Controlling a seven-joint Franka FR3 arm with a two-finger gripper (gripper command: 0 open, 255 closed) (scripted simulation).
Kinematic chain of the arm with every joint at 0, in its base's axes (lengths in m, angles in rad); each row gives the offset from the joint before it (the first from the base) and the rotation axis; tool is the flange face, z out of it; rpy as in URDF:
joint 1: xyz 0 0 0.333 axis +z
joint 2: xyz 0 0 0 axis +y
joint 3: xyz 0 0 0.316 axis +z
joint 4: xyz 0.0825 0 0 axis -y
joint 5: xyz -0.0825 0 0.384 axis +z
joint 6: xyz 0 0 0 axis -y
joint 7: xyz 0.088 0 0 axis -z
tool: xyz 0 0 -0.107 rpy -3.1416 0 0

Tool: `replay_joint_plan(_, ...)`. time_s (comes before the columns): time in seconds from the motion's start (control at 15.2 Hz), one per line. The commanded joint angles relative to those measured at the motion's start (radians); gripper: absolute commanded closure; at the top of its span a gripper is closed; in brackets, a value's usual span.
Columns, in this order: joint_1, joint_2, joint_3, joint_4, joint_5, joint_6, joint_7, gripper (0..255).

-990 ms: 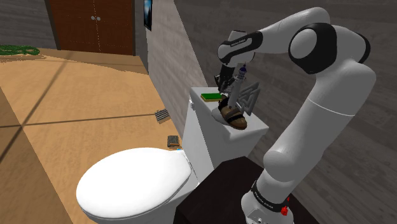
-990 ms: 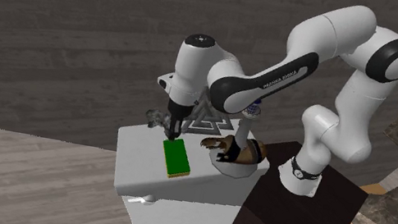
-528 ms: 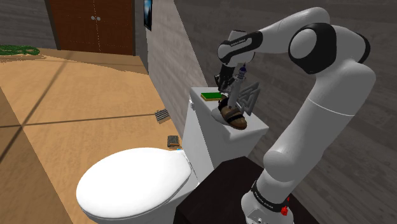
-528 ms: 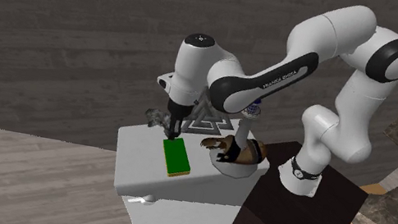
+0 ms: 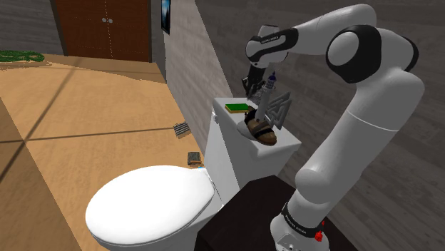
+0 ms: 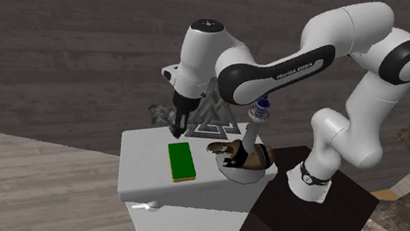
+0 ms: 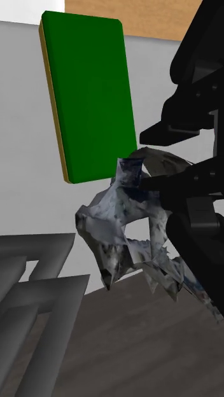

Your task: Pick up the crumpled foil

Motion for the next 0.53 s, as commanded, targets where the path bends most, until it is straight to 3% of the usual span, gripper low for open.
replay_joint_plan(0.0,0.001,-0.008,0.001,0.017,-0.002,-0.025,0.0,255)
replay_joint_plan(0.46,0.002,-0.018,0.002,0.089,-0.002,-0.106,-0.004,255)
